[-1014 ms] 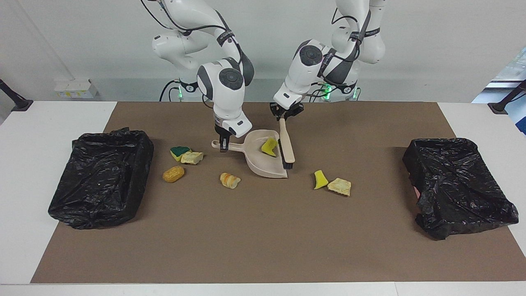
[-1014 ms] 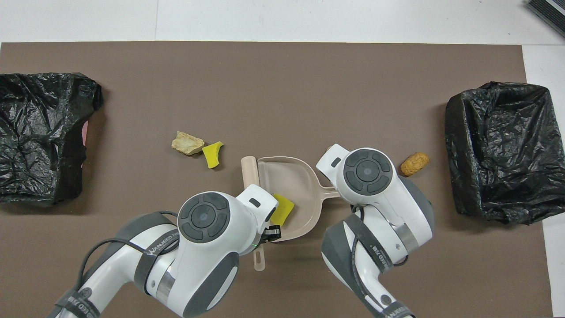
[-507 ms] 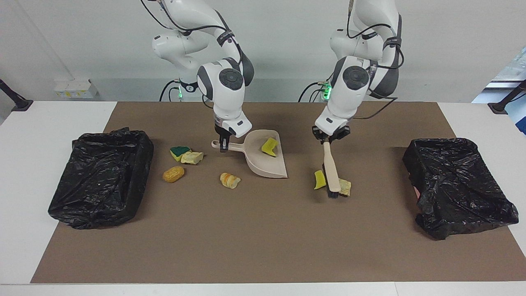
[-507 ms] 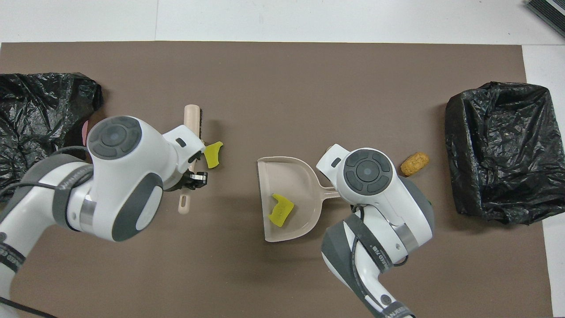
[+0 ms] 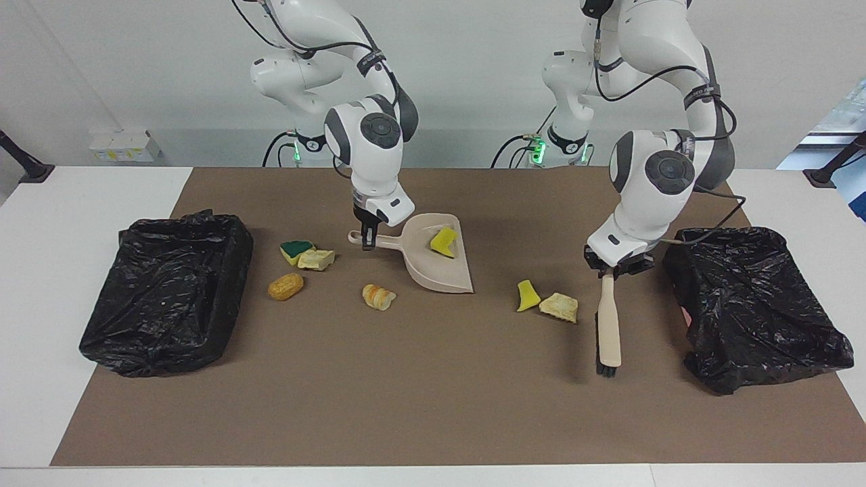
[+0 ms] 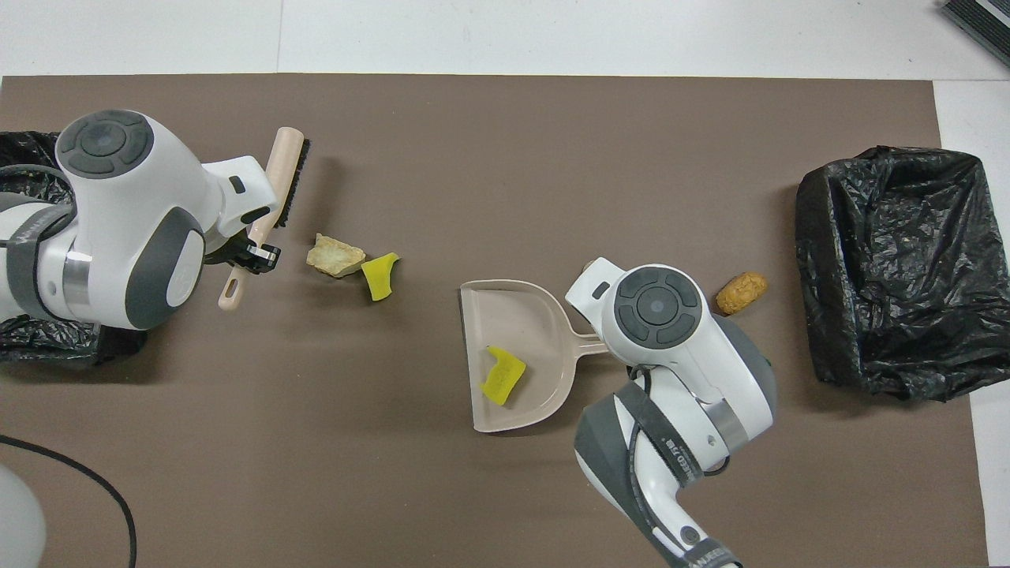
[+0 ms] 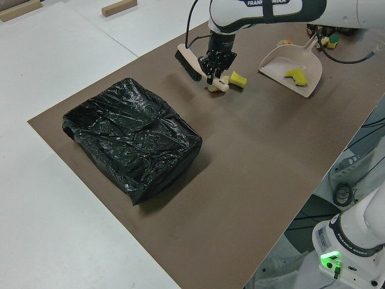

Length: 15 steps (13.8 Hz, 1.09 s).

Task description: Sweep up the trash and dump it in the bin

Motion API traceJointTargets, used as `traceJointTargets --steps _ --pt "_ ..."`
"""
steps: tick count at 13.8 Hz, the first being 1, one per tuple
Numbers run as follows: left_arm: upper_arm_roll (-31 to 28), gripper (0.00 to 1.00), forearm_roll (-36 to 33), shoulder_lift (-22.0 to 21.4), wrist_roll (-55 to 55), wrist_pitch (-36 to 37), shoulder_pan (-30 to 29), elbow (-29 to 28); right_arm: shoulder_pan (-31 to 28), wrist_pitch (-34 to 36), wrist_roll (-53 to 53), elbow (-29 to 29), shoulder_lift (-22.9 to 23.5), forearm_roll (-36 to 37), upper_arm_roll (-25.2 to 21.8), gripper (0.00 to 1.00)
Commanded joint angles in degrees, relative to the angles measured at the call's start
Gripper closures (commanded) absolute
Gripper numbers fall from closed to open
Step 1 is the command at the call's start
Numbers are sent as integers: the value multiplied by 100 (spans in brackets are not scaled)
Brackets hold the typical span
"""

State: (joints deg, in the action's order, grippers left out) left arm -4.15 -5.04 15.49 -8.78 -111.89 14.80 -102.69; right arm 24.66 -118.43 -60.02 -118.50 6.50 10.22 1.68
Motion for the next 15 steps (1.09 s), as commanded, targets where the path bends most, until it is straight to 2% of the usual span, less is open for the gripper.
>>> traceJointTargets --steps 1,3,6,8,10,11,15 --pt "72 100 -129 77 -797 334 -152 153 -23 -119 193 -103 -34 -20 34 100" --pt "72 100 -120 34 -1238 361 -206 -30 -23 -128 193 -103 -34 -20 34 100" --pt "116 100 -103 -212 -1328 370 -57 -539 -23 -128 193 -95 -34 -28 34 100" --pt "125 100 -94 -467 -1319 309 136 -970 -58 -189 149 -130 -34 -29 34 100" --pt "125 100 -24 -634 -1232 274 574 -1225 -67 -251 149 -182 -43 -29 34 100" --pt "134 100 -6 -722 -1127 273 742 -1331 -93 -260 149 -191 -43 -29 34 100" --pt "134 100 363 -1144 462 273 1734 -1929 82 -549 586 -191 141 -29 34 100"
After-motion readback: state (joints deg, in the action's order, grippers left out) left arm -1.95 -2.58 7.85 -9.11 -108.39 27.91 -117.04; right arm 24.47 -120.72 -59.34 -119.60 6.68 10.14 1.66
